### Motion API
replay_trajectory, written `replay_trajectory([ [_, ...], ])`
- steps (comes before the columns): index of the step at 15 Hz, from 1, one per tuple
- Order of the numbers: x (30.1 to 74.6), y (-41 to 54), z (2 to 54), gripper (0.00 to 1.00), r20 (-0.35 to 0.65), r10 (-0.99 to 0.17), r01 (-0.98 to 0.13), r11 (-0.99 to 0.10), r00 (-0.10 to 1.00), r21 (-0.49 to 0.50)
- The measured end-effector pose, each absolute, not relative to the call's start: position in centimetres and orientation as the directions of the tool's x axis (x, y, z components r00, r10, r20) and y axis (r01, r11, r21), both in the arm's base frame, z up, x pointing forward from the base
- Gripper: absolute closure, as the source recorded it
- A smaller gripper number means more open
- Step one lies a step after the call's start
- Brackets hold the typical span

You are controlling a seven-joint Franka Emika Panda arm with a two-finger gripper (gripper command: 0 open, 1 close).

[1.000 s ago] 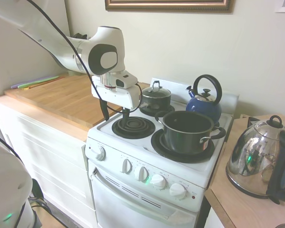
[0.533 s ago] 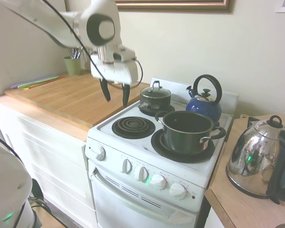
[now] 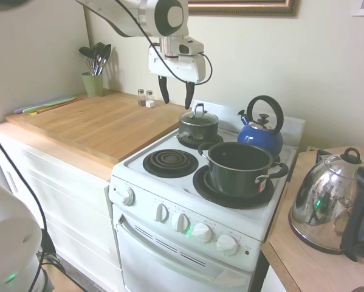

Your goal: Uncover the lid of the pot

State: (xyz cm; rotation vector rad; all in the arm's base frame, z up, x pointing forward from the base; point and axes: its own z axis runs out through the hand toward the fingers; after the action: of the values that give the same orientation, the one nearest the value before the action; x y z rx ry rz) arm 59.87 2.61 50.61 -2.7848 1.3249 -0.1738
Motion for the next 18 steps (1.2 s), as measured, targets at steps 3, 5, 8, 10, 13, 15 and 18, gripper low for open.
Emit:
replay_trajectory([
  [3,64.5,3.1,50.5,0.0,0.072,-0.798,-0.79,-0.603,0.599,-0.113],
  [5,67.4,2.0,49.2,1.0,0.07,-0.823,-0.817,-0.568,0.563,-0.104],
  [8,70.3,1.1,47.5,1.0,0.063,-0.834,-0.829,-0.552,0.548,-0.089],
  [10,71.0,1.0,47.5,1.0,0.057,-0.837,-0.833,-0.547,0.544,-0.087],
  [13,71.4,0.4,47.5,1.0,0.038,-0.846,-0.842,-0.534,0.532,-0.075],
  [15,71.7,0.1,46.9,1.0,0.024,-0.849,-0.846,-0.529,0.528,-0.062],
  [18,72.1,0.3,46.1,1.0,0.009,-0.847,-0.845,-0.532,0.532,-0.056],
])
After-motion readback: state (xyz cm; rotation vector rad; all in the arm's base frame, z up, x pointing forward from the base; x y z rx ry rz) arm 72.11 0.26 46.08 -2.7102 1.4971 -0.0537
